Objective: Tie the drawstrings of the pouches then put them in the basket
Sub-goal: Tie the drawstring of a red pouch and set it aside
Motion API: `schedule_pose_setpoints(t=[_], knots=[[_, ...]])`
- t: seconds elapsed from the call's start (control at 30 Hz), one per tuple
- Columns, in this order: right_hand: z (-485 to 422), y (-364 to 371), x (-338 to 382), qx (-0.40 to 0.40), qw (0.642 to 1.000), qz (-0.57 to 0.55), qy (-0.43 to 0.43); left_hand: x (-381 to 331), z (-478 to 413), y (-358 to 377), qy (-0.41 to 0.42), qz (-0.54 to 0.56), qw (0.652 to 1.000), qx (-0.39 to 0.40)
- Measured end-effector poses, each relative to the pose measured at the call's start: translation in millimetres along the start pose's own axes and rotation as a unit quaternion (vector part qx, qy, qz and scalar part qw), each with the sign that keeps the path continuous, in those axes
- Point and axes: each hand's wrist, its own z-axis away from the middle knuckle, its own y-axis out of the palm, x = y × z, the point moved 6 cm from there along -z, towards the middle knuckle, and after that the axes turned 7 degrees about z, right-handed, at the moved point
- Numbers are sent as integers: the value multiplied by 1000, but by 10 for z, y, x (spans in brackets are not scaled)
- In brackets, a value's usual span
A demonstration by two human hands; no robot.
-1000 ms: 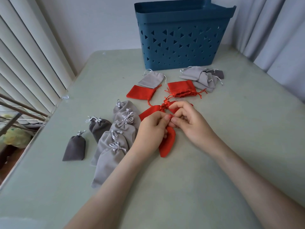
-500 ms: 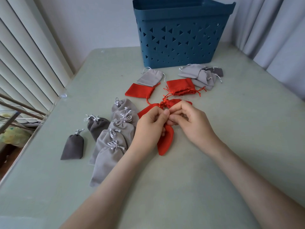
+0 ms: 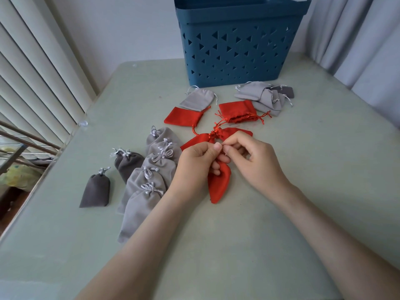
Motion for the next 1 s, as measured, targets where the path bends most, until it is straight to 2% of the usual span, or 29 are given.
schedule_pose_setpoints(t=[0.13,0.37,0.53,0.77,1.0], knots=[[-1,4,6,-13,1000,0,1,31,-12,-8,-32,26,999,5],[-44,24,-95,10,993,-87,77,32,-25,-22,-57,47,997,17],[-34,68,-139,76,986,-86,123,7,-29,-15,-41,51,998,12],[-19,37,-152,58,981,-89,160,-30,-48,-56,10,-4,1000,-12],[-14,-3,-192,30,985,-32,166,-11,-37,-52,32,-60,998,-11]])
